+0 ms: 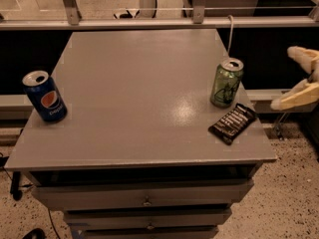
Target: Move green can near rxbar chocolate
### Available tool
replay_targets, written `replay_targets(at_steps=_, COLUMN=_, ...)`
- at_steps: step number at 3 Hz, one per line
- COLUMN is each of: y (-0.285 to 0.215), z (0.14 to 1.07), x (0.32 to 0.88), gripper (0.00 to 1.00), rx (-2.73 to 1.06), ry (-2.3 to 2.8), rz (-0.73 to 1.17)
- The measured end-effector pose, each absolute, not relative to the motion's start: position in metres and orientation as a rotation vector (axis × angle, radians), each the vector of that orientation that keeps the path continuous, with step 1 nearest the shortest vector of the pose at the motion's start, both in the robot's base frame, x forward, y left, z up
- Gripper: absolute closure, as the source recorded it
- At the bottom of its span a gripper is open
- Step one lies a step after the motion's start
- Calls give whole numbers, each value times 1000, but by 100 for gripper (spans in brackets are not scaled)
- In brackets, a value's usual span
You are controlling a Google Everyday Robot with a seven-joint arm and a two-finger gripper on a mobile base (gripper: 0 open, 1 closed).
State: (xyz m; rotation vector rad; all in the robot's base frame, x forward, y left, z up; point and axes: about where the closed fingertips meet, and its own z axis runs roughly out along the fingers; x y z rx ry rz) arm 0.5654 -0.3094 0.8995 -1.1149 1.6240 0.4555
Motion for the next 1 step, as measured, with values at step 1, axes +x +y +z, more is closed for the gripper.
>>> replay_targets(at_steps=1, y=-321, z=916, x=569, gripper=0, rx=-1104, ry=1608, rz=415)
